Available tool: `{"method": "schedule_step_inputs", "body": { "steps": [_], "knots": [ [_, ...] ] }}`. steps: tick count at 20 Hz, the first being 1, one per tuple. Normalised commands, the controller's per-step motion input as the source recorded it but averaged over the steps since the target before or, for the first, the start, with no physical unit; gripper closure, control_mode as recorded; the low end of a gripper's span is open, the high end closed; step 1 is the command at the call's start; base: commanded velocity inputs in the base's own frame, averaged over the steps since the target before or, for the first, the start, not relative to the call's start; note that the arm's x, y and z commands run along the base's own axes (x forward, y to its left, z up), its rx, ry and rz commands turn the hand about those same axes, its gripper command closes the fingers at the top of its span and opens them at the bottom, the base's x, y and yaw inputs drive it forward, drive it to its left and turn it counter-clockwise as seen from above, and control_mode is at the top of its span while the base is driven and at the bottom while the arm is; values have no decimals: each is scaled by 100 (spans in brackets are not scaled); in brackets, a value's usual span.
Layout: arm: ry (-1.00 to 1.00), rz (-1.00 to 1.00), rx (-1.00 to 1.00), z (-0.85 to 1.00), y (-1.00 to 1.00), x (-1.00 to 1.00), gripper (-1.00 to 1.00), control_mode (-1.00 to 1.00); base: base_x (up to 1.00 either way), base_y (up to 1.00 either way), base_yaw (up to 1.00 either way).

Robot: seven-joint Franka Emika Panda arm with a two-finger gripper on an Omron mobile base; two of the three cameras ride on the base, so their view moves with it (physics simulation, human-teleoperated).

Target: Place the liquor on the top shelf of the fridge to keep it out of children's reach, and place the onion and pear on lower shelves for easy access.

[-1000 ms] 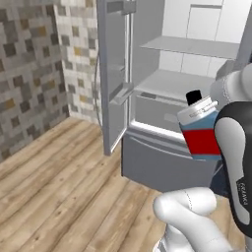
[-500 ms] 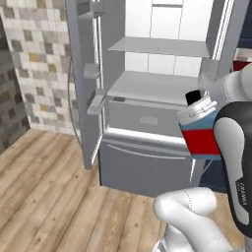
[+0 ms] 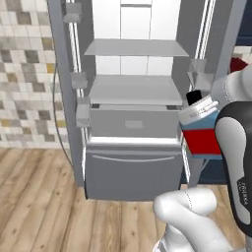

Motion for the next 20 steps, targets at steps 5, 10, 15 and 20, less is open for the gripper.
{"method": "schedule_step_inputs", "body": {
  "steps": [5,10,15,20],
  "knots": [
    [0,0,0,0,0,0,100,100,33,64,-33],
    [0,0,0,0,0,0,100,100,47,25,-25],
    [0,0,0,0,0,0,100,100,64,0,-14],
    [0,0,0,0,0,0,100,100,71,2,-12]
  ]
}}
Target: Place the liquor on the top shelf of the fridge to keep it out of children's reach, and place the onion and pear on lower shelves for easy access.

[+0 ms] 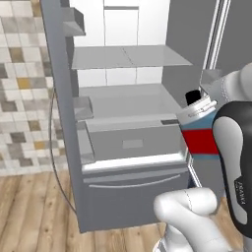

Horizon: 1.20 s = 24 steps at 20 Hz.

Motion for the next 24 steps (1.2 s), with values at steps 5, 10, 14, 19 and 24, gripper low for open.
{"method": "schedule_step_inputs", "body": {
  "steps": [5,10,14,19,24],
  "knots": [
    [0,0,0,0,0,0,100,100,67,12,-13],
    [0,0,0,0,0,0,100,100,60,25,-14],
    [0,0,0,0,0,0,100,100,55,38,-15],
    [0,0,0,0,0,0,100,100,49,47,-17],
    [0,0,0,0,0,0,100,100,49,47,-18]
  ]
}}
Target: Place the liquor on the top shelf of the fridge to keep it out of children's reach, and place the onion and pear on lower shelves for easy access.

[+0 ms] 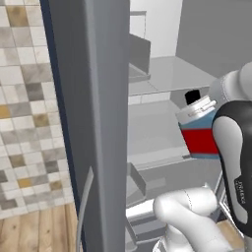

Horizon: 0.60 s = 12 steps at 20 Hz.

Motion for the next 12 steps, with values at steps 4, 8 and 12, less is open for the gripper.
{"method": "schedule_step_inputs", "body": {
  "steps": [4,8,12],
  "knots": [
    [-12,-8,0,0,6,23,100,-100,25,16,-9],
    [-29,-13,1,0,0,35,100,-100,0,0,0],
    [-33,-8,7,0,0,30,100,-100,0,0,0]
  ]
}}
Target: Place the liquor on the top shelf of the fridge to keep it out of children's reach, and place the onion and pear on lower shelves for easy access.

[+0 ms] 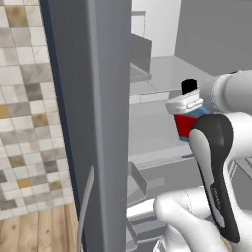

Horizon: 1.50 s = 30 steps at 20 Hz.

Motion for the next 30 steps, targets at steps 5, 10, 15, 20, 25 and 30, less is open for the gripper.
{"method": "schedule_step_inputs", "body": {
  "steps": [5,10,15,20,25,30],
  "knots": [
    [-29,-3,11,3,-9,34,100,-100,0,0,0],
    [-11,0,12,11,-39,27,100,-100,0,0,0],
    [-3,0,10,22,-26,35,100,-100,0,0,0],
    [2,-1,1,53,-2,51,100,-100,0,0,0],
    [6,-2,0,68,0,37,100,-100,0,0,0],
    [1,0,0,26,0,31,100,-100,0,0,0]
  ]
}}
